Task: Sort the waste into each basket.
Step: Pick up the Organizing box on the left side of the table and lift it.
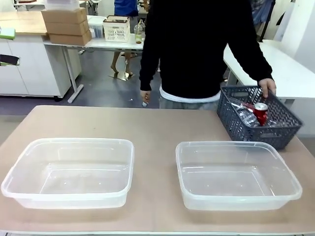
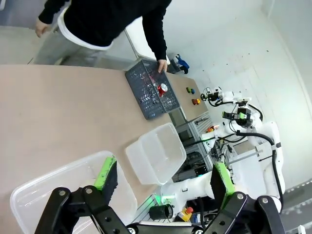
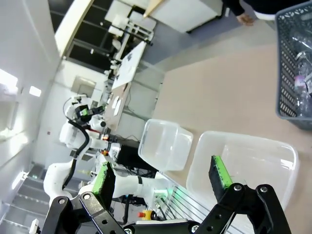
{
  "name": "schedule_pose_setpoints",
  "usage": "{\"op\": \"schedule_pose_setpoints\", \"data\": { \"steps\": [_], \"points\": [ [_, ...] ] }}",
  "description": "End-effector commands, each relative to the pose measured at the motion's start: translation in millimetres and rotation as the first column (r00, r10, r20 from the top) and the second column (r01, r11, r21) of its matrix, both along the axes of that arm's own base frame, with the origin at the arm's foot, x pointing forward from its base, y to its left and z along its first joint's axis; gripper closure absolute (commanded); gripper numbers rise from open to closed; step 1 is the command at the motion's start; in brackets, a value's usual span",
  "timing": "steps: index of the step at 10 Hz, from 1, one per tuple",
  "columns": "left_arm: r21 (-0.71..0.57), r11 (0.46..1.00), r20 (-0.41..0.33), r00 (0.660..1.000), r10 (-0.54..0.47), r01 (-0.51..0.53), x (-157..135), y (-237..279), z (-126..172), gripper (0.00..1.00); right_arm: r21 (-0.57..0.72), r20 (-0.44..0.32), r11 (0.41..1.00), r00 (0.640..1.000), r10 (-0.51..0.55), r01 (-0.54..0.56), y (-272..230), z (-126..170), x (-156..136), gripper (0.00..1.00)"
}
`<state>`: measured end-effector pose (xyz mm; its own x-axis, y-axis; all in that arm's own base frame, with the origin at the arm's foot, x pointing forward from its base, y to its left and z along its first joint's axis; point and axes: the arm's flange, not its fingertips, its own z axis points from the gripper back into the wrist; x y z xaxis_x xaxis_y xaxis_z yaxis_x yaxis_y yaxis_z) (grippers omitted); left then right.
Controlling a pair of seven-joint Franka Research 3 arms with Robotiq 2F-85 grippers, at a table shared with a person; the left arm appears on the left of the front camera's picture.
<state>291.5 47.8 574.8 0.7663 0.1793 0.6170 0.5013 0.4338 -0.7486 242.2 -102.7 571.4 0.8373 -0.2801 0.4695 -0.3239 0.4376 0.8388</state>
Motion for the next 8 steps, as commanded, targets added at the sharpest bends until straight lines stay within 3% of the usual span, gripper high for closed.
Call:
{"op": "schedule_pose_setpoints", "data": {
  "steps": [1,3,4,5,6,7,8],
  "points": [
    [-0.008,1.000,0.025,1.000,-0.012,0.012,5,-4,1,0.00,-0.001,0.030,1.000,0.999,0.010,-0.010,3,2,4,0.00],
    [-0.001,1.000,-0.002,1.000,0.000,0.000,0,0,-1,0.00,0.001,-0.001,1.000,1.000,0.000,0.000,0,0,1,0.00],
    [0.297,0.950,-0.112,0.992,-0.062,0.093,-6,-6,-8,0.00,0.023,-0.046,0.998,0.997,0.057,-0.056,64,13,23,0.00],
    [0.541,0.835,-0.148,0.989,-0.022,0.100,-18,-4,-14,0.00,0.040,-0.069,0.998,0.996,0.049,-0.046,144,18,39,0.00],
    [0.645,0.760,-0.190,0.980,0.053,0.084,-41,-1,-14,0.00,0.081,-0.104,0.978,0.974,0.201,-0.193,212,8,48,0.00],
    [0.692,0.705,-0.250,0.968,0.034,0.154,-60,-8,-23,0.00,-0.015,-0.189,0.966,0.949,0.252,-0.260,277,-17,53,0.00],
    [0.709,0.676,-0.277,0.961,0.004,0.202,-75,-17,-33,0.00,-0.136,-0.227,0.925,0.920,0.320,-0.355,323,-39,44,0.00]
  ]
}}
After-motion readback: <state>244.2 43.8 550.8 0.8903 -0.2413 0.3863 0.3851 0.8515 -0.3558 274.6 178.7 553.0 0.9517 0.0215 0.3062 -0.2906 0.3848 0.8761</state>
